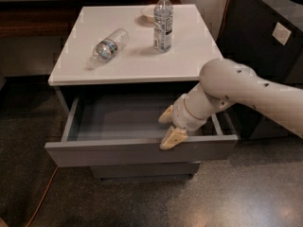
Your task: Place water bottle into top drawer
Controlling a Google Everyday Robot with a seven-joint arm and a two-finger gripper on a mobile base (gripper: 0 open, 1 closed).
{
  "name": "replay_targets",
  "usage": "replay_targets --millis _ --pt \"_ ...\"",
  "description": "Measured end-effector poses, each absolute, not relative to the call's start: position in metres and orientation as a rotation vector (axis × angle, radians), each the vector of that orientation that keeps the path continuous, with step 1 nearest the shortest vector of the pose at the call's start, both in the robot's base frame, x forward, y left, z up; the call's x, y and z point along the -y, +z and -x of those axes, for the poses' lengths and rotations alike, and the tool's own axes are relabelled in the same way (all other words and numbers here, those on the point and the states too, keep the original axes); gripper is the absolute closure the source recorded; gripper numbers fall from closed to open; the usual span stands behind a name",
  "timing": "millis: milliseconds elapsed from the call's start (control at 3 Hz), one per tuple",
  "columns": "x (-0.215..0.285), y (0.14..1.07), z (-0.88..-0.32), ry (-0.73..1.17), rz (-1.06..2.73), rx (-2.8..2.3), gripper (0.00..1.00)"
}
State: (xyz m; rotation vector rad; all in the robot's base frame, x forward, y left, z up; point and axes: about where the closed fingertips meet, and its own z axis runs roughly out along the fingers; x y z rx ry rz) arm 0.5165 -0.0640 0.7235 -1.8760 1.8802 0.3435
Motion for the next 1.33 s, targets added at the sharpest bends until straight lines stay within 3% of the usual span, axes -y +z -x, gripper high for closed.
replay_targets --millis 333,667,1000,1333 --pt "0.06 0.75 -0.536 0.31 1.864 -1.865 0.0" --pt "0.061 0.759 -0.555 0.312 1.854 -1.874 0.15" --pt "0.065 0.756 -0.574 0.324 1.831 -1.901 0.39" --pt "0.066 0.737 -0.589 0.317 1.834 -1.936 0.7"
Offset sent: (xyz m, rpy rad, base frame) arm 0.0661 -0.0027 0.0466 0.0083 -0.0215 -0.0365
